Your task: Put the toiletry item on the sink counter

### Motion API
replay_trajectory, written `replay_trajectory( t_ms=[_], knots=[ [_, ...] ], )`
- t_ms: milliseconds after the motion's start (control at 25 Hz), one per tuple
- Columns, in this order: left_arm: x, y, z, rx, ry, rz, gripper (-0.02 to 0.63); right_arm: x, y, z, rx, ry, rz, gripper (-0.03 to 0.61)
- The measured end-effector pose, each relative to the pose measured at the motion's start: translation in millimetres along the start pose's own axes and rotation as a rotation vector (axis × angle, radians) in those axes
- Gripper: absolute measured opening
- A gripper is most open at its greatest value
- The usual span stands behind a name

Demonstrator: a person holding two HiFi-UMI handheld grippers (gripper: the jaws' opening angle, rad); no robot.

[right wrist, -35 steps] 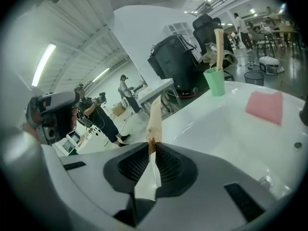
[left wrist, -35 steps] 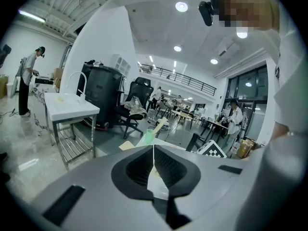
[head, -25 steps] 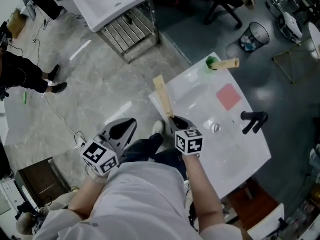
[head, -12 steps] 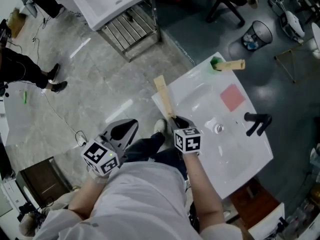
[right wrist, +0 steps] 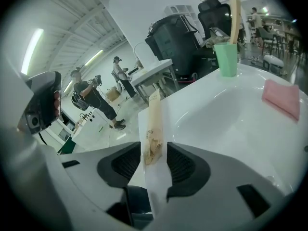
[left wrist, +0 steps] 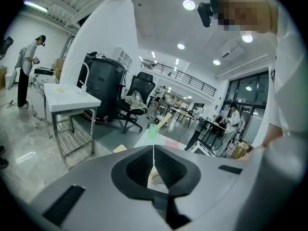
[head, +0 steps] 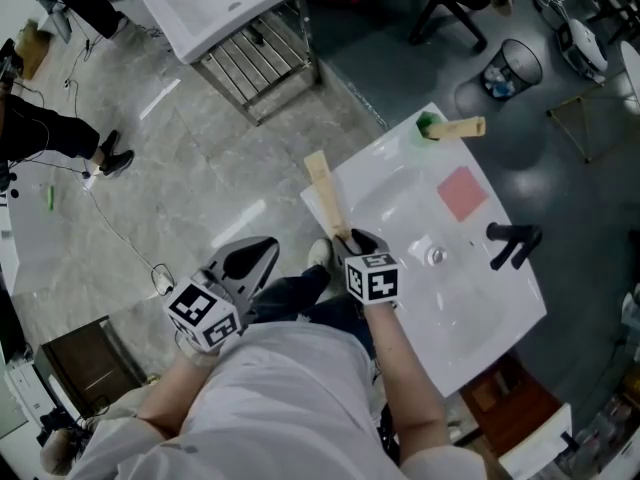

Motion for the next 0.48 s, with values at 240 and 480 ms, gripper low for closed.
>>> replay_trajectory(
  t_ms=[240, 480],
  knots=[
    [10, -9, 5, 0.017, -0.003, -0.018, 0.018, -19, -14, 9, 0.017, -0.047, -0.025, 0.172],
    [27, -24, 14, 0.049, -0.002, -0.062, 0.018, -53, -29, 26, 0.053, -0.137, -0.054, 0.172]
  ],
)
Point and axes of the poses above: the fingertips, and each gripper's own axes: x forward along the fingers, y to its left, z out of its top, the point moved 4 cm from there along -x, backward along the fingers, and after that the axes turned 10 degrees about -z, right-handed, at the moved point
